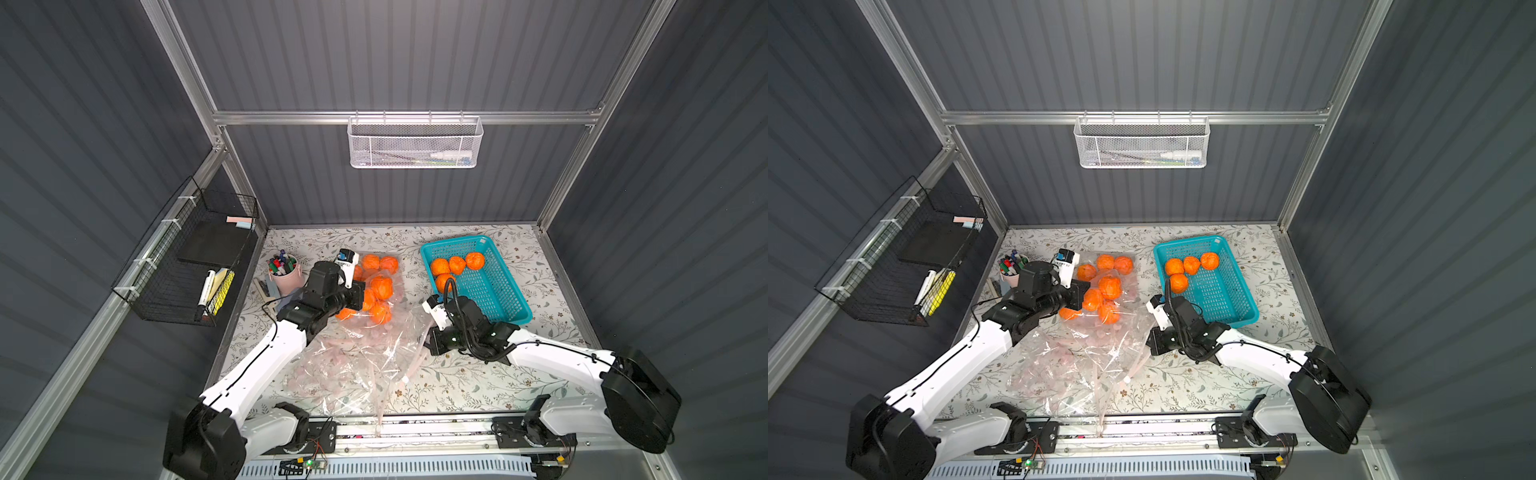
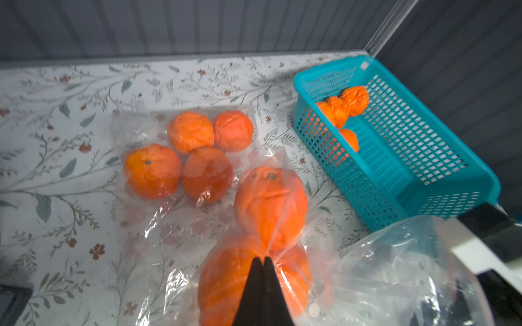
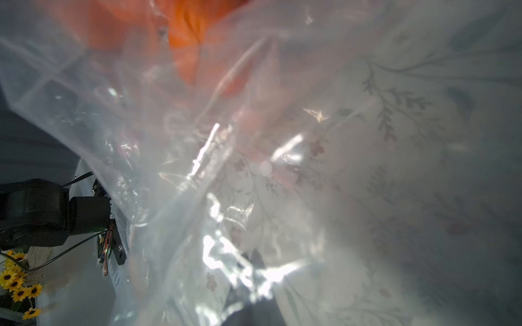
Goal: Open the zip-top bag and take out the orange
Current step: Adjust the zipper food storage bag at the center of the board.
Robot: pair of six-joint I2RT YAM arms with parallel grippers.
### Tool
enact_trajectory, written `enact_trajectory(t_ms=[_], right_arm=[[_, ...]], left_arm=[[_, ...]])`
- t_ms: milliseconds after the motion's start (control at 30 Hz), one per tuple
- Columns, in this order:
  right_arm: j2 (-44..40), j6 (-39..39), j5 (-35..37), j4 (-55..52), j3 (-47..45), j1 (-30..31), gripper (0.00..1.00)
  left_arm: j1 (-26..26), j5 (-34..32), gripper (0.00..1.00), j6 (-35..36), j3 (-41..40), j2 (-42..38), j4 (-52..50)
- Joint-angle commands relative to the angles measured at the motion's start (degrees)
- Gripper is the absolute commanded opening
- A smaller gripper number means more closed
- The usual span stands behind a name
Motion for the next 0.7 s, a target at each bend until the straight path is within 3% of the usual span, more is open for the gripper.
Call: enact_trajectory(t_ms=[0,100,200,367,433,533,667], right_arm=[[2.1,0.2,3.1,1.9,0.9,-0.7,0.11],[5.6,2.2,2.2,4.6,0.7,-0.9,0.13],[9.8,4.6,1.2,6.1,1.7,-0.9,0.27],[16.8,7.8,0.9,10.3,2.4,-0.9,0.25],[19.4,8.5,-2.5,13.1,2.5,-1.0,0.22],[22.2,10.0,-5.0,17.0,2.5,-1.0,0.17],[23.8,10.6,-9.1,20.3,3.3,-0.5,0.17]], left_arm=[[-0.3,2.3,0.0,1.6,1.8,-5.1,2.1],[-0.3,4.3,0.0,1.0,0.4,-8.2,4.8],[-0.2,6.8,0.0,0.0,-1.7,-10.0,7.2],[-0.3,7.3,0.0,-1.0,-5.6,-12.8,10.9],[-0.3,6.4,0.0,-2.1,-7.0,-12.1,10.9],[-0.2,2.6,0.0,-2.9,-8.0,-9.1,7.9],[-0.2,-10.5,0.0,-6.8,-8.1,-3.4,-0.1]])
